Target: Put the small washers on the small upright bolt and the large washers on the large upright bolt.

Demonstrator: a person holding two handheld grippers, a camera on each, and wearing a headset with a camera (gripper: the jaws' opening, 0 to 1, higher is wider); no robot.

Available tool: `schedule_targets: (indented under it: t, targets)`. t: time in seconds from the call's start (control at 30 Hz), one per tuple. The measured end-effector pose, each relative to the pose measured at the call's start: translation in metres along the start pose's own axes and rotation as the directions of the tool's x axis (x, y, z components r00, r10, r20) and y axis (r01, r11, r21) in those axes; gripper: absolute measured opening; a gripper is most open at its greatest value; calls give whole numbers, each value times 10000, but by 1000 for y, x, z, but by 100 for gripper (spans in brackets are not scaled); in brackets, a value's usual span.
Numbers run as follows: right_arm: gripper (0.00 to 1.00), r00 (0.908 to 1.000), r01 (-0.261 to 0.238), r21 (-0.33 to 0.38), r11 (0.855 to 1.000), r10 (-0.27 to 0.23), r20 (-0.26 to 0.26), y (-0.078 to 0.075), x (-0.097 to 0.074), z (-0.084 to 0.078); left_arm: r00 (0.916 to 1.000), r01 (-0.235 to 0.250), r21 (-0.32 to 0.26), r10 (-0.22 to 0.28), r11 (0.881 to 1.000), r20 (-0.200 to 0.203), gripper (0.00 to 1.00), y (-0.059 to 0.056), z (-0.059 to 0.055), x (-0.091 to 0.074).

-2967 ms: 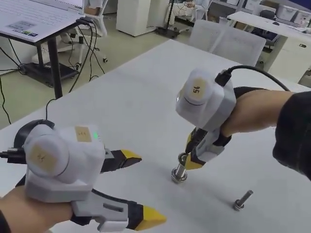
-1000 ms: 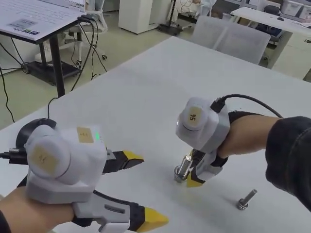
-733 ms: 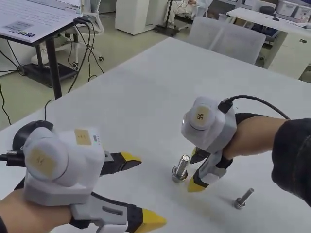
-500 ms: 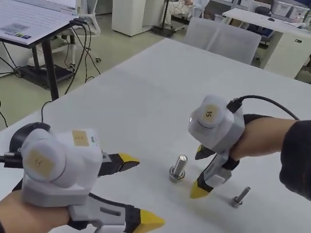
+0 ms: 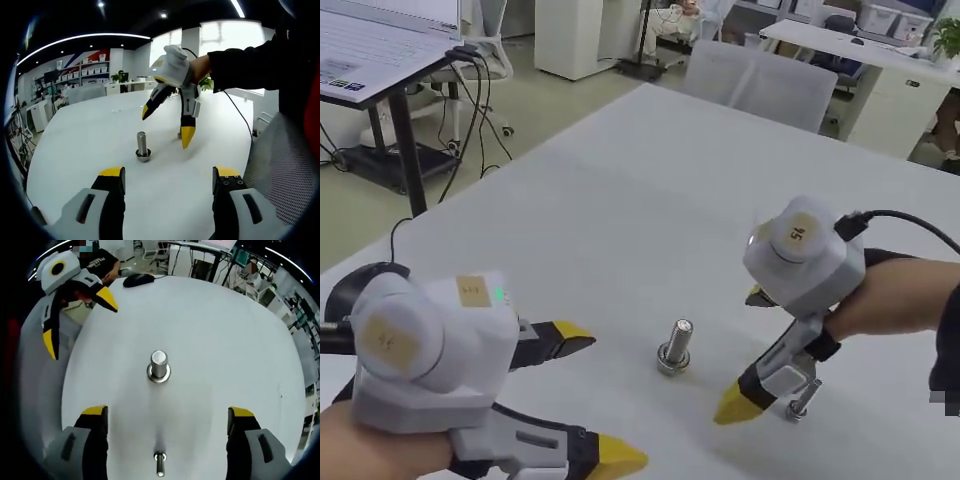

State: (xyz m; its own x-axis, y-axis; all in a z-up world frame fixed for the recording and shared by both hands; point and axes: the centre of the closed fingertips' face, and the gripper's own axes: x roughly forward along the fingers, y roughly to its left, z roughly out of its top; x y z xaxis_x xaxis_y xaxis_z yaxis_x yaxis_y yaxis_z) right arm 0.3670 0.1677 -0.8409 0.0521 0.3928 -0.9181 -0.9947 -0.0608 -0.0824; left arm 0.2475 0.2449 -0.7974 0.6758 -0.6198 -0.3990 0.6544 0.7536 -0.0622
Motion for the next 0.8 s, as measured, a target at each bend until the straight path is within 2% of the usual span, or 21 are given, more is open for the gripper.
schedule_targets:
  t: [0.07,0.37,0.53,0.8]
  targets:
    - [100,9997,188,133,9997,-190,141,-3,-3,-5,10000,3,-7,-3,10000,-13,70,0,0,0]
    - [100,9961,477,978,9941,-546,688,-3,-17,-22,9999,55,19,-55,10000,-128,70,1,-1,2]
    - [100,9893,675,1558,9855,-864,1179,-2,-26,-28,9996,132,42,-131,9999,-238,70,0,-2,3]
    - [100,9799,919,2459,9649,-1315,1499,8,-35,-54,9986,298,94,-294,9995,-441,70,-3,-5,5]
